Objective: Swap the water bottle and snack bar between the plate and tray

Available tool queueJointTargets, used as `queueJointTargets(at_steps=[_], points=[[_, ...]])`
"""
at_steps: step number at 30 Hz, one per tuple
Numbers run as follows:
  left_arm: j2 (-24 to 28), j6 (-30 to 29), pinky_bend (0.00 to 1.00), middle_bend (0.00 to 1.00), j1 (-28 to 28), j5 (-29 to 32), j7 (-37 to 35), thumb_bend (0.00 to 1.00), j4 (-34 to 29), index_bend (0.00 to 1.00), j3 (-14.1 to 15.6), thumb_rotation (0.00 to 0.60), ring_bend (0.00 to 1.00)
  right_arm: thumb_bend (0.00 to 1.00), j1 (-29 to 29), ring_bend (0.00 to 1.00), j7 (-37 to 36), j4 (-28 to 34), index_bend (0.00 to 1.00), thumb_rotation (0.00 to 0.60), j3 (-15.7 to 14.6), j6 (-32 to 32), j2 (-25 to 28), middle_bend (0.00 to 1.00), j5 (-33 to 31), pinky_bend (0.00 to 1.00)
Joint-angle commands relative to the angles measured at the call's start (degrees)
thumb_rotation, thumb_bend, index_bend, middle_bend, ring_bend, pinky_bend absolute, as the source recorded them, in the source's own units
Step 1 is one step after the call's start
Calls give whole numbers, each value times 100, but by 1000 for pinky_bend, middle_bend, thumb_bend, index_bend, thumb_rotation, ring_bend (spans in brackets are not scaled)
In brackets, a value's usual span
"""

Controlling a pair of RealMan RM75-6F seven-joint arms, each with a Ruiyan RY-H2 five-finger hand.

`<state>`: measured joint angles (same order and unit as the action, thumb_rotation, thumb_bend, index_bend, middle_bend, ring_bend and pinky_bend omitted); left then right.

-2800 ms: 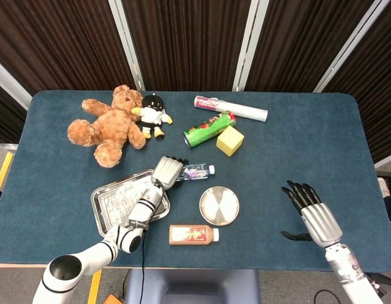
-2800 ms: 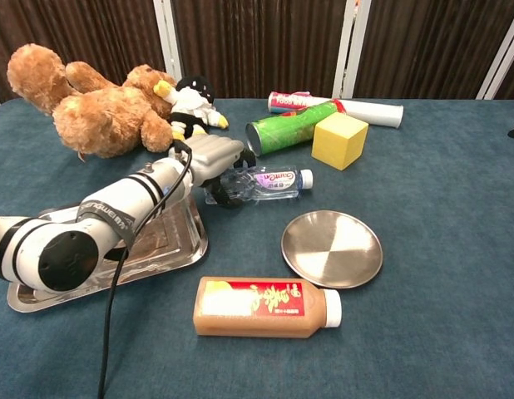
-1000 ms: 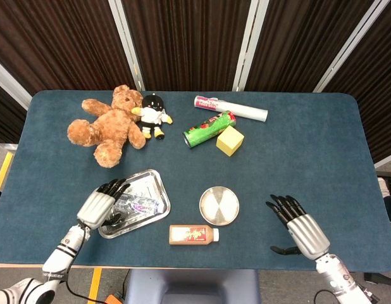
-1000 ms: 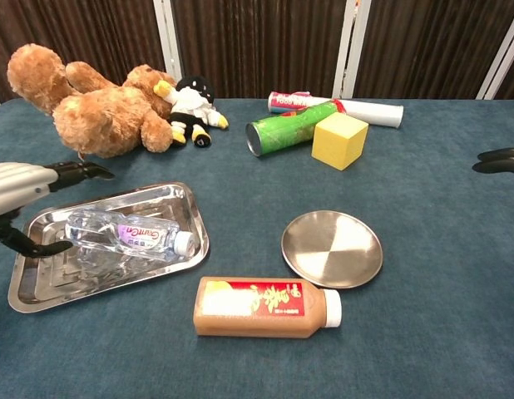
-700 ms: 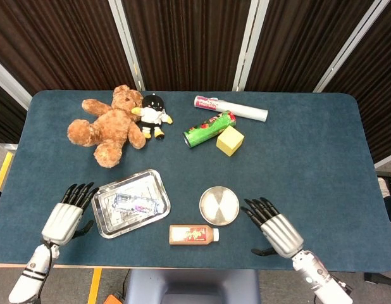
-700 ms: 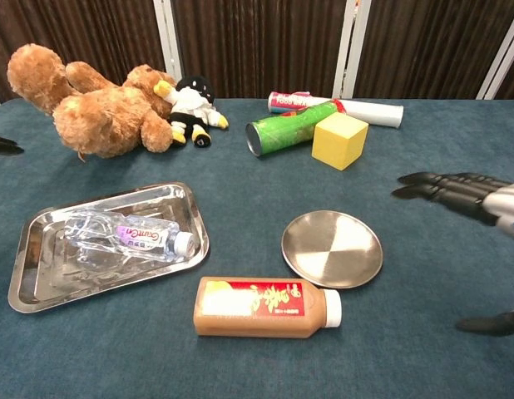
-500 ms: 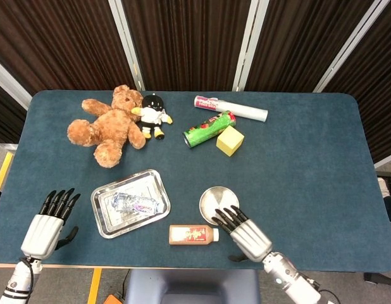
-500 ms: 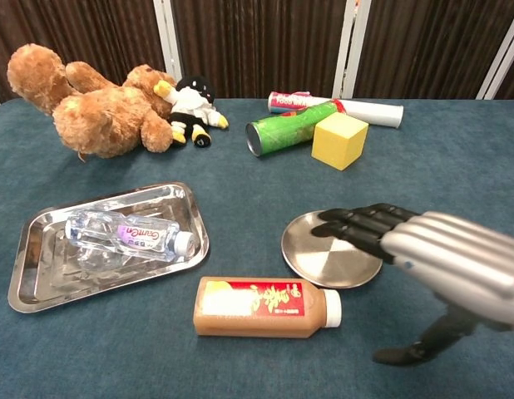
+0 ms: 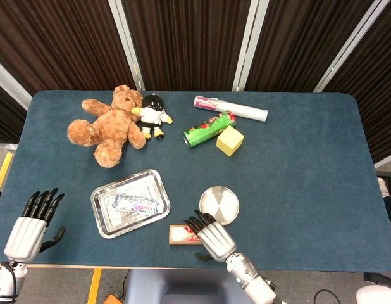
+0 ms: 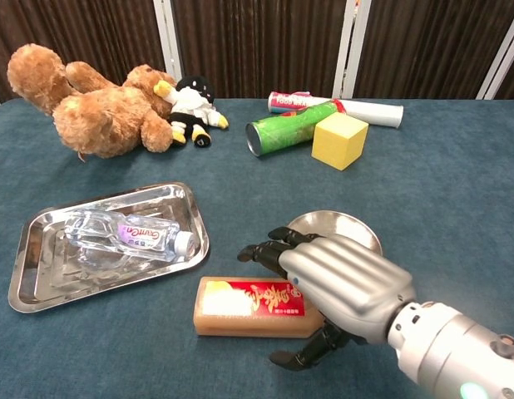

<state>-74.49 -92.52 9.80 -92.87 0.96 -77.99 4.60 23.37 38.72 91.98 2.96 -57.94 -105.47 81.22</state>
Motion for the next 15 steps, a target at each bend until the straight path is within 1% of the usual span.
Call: queueJointTargets(at_steps=[1,5,9,15], points=[[23,47,22,0,-12,-1,-21,355,-18,0,-25,600,0,338,84,150,108,-129,272,600,36,65,-157,278,-168,313],[41,137,21,0,-23,6,-3,355,-45,0,-52,600,0,383,151,182,125,-243,325,600,16,65,-285,319,-239,338],[63,203,21,0,-32,-2,-9,354,-77,0,-83,600,0,392,201,215,147,-361,382,600,12,32,-390,357,-317,377],[93,243,21,0,-58,-4,-34,354,-98,0,-130,600,0,394,291,229,196,-482,394,600,24,73,-539,370,-498,395]])
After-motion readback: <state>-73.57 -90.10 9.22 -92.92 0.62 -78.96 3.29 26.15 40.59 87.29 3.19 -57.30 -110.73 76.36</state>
